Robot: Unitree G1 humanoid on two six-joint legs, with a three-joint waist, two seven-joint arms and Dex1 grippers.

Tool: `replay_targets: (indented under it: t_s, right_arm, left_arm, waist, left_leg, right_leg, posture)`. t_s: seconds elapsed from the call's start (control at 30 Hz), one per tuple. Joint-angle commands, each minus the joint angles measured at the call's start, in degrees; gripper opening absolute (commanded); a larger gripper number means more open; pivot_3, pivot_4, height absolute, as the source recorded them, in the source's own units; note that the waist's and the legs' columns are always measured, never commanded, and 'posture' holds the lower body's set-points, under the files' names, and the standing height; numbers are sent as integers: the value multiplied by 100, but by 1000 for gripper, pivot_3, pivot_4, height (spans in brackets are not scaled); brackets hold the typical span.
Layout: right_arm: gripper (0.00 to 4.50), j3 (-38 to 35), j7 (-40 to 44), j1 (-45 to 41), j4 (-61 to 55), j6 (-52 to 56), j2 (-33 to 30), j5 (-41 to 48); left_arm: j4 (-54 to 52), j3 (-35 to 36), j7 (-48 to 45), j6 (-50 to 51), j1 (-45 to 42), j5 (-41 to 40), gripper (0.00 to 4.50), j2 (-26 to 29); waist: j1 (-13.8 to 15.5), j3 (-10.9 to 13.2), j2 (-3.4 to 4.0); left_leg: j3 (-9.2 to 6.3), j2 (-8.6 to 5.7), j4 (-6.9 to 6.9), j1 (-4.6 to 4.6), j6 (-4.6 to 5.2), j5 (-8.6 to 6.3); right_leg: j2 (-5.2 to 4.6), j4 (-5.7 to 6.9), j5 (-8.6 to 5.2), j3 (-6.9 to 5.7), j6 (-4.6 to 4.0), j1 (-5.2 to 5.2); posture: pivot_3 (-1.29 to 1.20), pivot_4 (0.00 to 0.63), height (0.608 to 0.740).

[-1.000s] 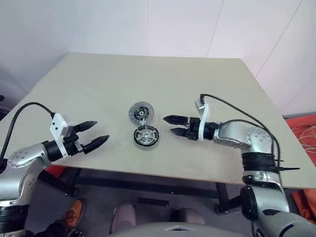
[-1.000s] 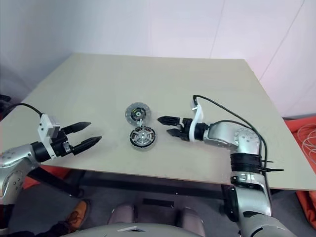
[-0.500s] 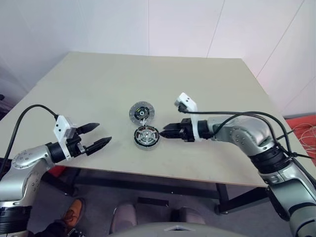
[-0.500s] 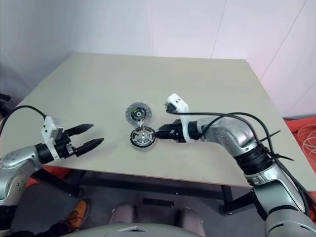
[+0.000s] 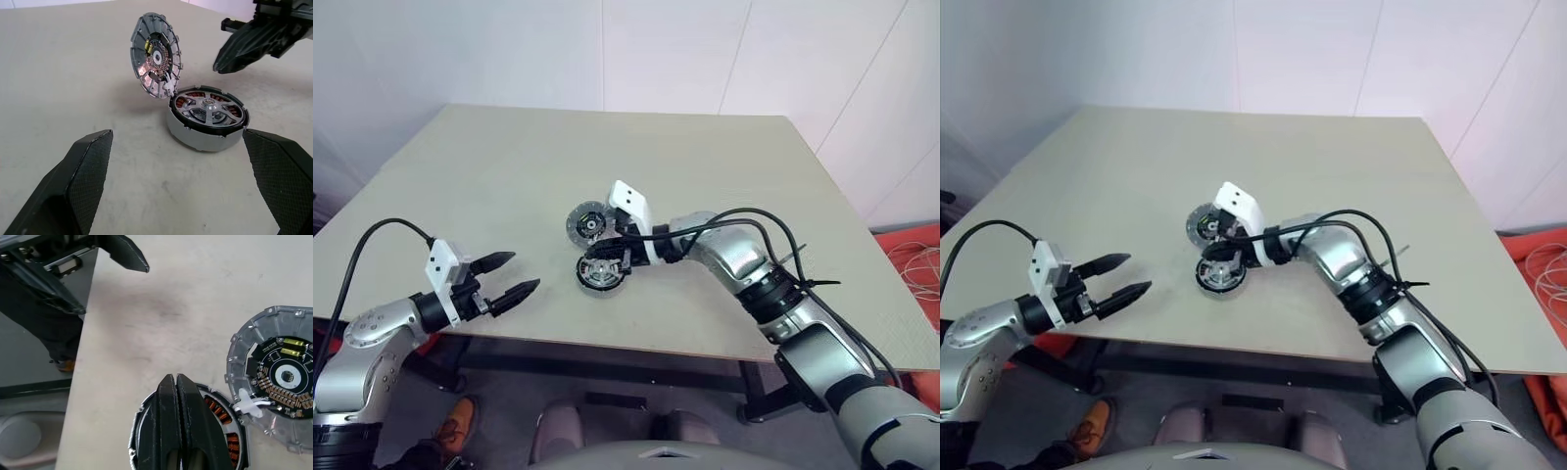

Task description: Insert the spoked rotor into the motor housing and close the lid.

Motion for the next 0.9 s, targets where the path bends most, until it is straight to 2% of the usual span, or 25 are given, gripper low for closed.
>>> replay_targets:
  t_s: [0.03,0.2,0.37,0.57,0.8,0.9]
  right_arm:
    - [28,-54,201,44,355,-323,105,-333]
    - [28,240,426,319,1097,-751,196,-1001]
    - [28,84,463,270,1405,-878,412,-1217]
    - [28,-282,512,154,1231,-737,560,-1163]
    - [28,-205,1022,-354,1127,-1301,75,-1652]
    - [28,30,1343,-597,1353,-2091,-218,-2129]
  left_arm:
    - [-248,50,25,-154,17,6,4500,1]
    - [-271,56,47,-167,55,-3,4500,5]
    - [-219,45,29,-165,3,-1,4500,31]
    - [-197,46,12,-175,6,2,4500,31]
    - [-169,-1,19,-191,11,16,4500,-15]
    - [-270,-196,52,-200,36,44,4500,-149]
  waist:
    - [-29,0,0]
    - [-86,0,2]
    - [-107,-2,2]
    - [-106,-1,2]
    - [-85,0,2]
    - [-91,0,2]
  left_leg:
    - [0,-1,0,1,2,-1]
    - [-1,0,1,10,6,-4]
    - [1,4,-2,50,6,-4]
    - [1,2,-2,84,6,-3]
    - [0,2,-1,66,6,-3]
    - [1,2,-1,52,11,-6]
  right_leg:
    - [0,0,1,0,-2,2]
    - [0,-1,0,0,0,14]
    - [2,1,-14,0,20,50]
    - [1,1,-15,5,21,67]
    - [0,2,-14,6,19,56]
    - [0,2,-4,6,3,42]
  posture:
    - [0,0,740]
    - [0,0,740]
    - [0,0,740]
    - [0,0,740]
    - [0,0,740]
    - [0,0,740]
